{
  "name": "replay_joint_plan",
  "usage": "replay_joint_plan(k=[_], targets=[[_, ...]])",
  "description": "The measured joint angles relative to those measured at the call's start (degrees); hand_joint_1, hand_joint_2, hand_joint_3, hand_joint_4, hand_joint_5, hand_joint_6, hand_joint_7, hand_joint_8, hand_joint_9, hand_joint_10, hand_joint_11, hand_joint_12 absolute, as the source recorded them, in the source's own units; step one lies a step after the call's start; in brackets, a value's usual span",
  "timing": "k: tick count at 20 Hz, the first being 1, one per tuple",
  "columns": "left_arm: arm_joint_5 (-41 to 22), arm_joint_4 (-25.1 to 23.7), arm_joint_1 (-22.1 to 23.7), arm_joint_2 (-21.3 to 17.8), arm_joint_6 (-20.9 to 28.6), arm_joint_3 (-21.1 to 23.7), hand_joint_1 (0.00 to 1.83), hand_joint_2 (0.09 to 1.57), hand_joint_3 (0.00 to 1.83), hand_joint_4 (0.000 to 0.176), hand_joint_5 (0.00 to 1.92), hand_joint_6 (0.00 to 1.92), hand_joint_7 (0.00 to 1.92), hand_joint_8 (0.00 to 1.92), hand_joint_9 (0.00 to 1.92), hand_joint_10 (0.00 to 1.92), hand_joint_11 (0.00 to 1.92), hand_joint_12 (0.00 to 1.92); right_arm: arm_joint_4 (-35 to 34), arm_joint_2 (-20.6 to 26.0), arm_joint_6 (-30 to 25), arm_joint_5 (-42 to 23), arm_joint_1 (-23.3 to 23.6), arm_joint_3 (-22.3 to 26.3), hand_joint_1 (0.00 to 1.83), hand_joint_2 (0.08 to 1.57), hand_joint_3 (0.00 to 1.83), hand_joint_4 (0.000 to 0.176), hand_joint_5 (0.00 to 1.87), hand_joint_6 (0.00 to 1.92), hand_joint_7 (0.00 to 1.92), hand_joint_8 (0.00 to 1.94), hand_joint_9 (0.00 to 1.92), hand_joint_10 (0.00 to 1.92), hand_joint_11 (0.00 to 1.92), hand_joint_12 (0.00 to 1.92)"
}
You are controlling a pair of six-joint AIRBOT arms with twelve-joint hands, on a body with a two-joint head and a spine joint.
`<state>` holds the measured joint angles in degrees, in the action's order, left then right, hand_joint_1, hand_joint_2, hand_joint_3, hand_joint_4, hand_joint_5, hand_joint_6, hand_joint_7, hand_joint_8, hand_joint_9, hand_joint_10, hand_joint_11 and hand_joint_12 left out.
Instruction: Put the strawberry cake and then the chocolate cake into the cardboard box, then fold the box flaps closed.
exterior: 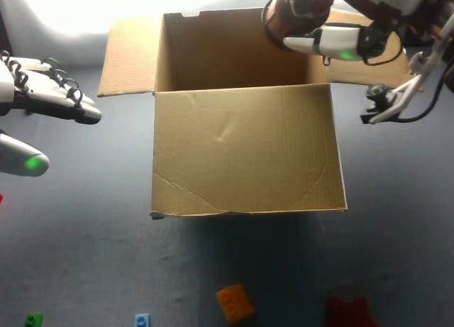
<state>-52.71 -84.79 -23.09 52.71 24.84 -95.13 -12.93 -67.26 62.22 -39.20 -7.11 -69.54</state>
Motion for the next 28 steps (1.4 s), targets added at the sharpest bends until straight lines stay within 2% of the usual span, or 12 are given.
replay_joint_plan(k=[4, 7, 9, 10, 11, 13, 16, 17, 20, 22, 25, 28], targets=[[0.9, 0.8, 0.0, 0.0, -0.4, 1.2, 0.0, 1.26, 0.0, 0.0, 0.2, 0.0, 0.23, 0.0, 0.21, 0.0, 0.0, 0.71, 0.3, -1.8, -2.1, 0.1, -2.8, -1.2, 1.16, 1.22, 0.0, 0.015, 0.83, 1.23, 0.75, 1.39, 0.51, 1.42, 0.17, 1.92], [1.2, 1.5, 0.0, 0.1, -1.0, 1.9, 0.0, 1.25, 0.0, 0.0, 0.2, 0.0, 0.23, 0.0, 0.21, 0.0, 0.0, 0.74, 1.1, -2.5, -2.2, -1.1, -3.3, -1.4, 1.15, 1.24, 0.0, 0.0, 0.8, 1.22, 0.71, 1.5, 0.46, 1.52, 0.16, 1.92], [2.2, 2.1, 0.0, 0.1, -2.1, 2.0, 0.0, 1.26, 0.0, 0.0, 0.19, 0.0, 0.22, 0.0, 0.2, 0.0, 0.0, 0.72, 1.4, -2.9, -2.3, -1.4, -3.6, -1.4, 0.94, 1.19, 0.0, 0.0, 0.35, 0.8, 0.47, 0.82, 0.34, 1.36, 0.11, 1.92], [2.5, 2.8, 0.0, 0.1, -2.4, 2.0, 0.0, 1.26, 0.0, 0.0, 0.2, 0.0, 0.22, 0.0, 0.2, 0.0, 0.0, 0.71, 1.4, -2.9, -2.3, -1.7, -3.8, -1.4, 0.78, 1.16, 0.0, 0.0, 0.13, 0.49, 0.34, 0.44, 0.21, 1.14, 0.02, 1.89], [2.8, 3.5, 0.0, 0.1, -2.4, 2.0, 0.0, 1.26, 0.0, 0.0, 0.2, 0.0, 0.22, 0.0, 0.2, 0.0, 0.0, 0.71, 1.4, -2.8, -2.3, -1.9, -3.8, -1.4, 0.73, 1.13, 0.0, 0.0, 0.06, 0.26, 0.3, 0.21, 0.14, 0.98, 0.0, 1.82], [3.2, 4.2, 0.0, 0.1, -2.5, 2.0, 0.0, 1.25, 0.0, 0.0, 0.21, 0.0, 0.23, 0.0, 0.21, 0.0, 0.0, 0.76, 1.4, -2.7, -2.3, -1.9, -3.9, -1.3, 0.64, 1.04, 0.0, 0.0, 0.0, 0.02, 0.13, 0.02, 0.02, 0.54, 0.0, 1.33], [3.5, 4.2, 0.0, 0.2, -2.5, 2.0, 0.0, 1.25, 0.0, 0.0, 0.21, 0.0, 0.23, 0.0, 0.22, 0.01, 0.0, 0.76, 1.3, -1.9, -2.4, -2.0, -3.9, -0.8, 0.65, 1.02, 0.0, 0.0, 0.0, 0.0, 0.05, 0.0, 0.01, 0.23, 0.0, 0.65], [3.6, 4.2, 0.1, 0.2, -2.5, 2.0, 0.0, 1.25, 0.0, 0.0, 0.22, 0.01, 0.24, 0.0, 0.22, 0.01, 0.0, 0.77, 1.2, -1.5, -2.4, -2.0, -3.9, -0.3, 0.65, 1.02, 0.0, 0.0, 0.0, 0.0, 0.05, 0.0, 0.01, 0.21, 0.0, 0.56], [4.1, 4.4, 2.5, 0.2, -2.8, 2.0, 0.0, 1.25, 0.0, 0.0, 0.21, 0.0, 0.24, 0.0, 0.21, 0.0, 0.0, 0.75, 1.9, 2.2, -1.9, -0.2, -3.5, 2.6, 0.66, 1.01, 0.0, 0.0, 0.0, 0.0, 0.06, 0.0, 0.03, 0.21, 0.0, 0.57], [4.2, 4.0, 4.3, 0.2, -2.8, 1.9, 0.0, 1.25, 0.0, 0.0, 0.19, 0.0, 0.22, 0.0, 0.19, 0.0, 0.0, 0.71, 1.5, 5.1, -0.5, 0.5, -3.1, 4.2, 0.67, 1.01, 0.0, 0.0, 0.0, 0.0, 0.07, 0.0, 0.03, 0.22, 0.0, 0.71], [4.5, 4.2, 6.4, 0.3, -2.9, 1.4, 0.0, 1.26, 0.0, 0.0, 0.2, 0.0, 0.23, 0.0, 0.2, 0.0, 0.0, 0.7, 1.4, 9.9, 1.7, 0.1, -3.1, 7.7, 0.47, 1.06, 0.01, 0.0, 0.0, 0.0, 0.08, 0.0, 0.03, 0.22, 0.0, 0.66], [4.5, 3.7, 8.0, 0.3, -2.7, 1.4, 0.0, 1.26, 0.0, 0.0, 0.19, 0.0, 0.21, 0.0, 0.2, 0.0, 0.0, 0.68, -3.7, 16.4, 3.9, 0.9, -3.2, 12.1, 0.27, 1.1, 0.01, 0.0, 0.0, 0.0, 0.07, 0.0, 0.01, 0.21, 0.0, 0.59]])
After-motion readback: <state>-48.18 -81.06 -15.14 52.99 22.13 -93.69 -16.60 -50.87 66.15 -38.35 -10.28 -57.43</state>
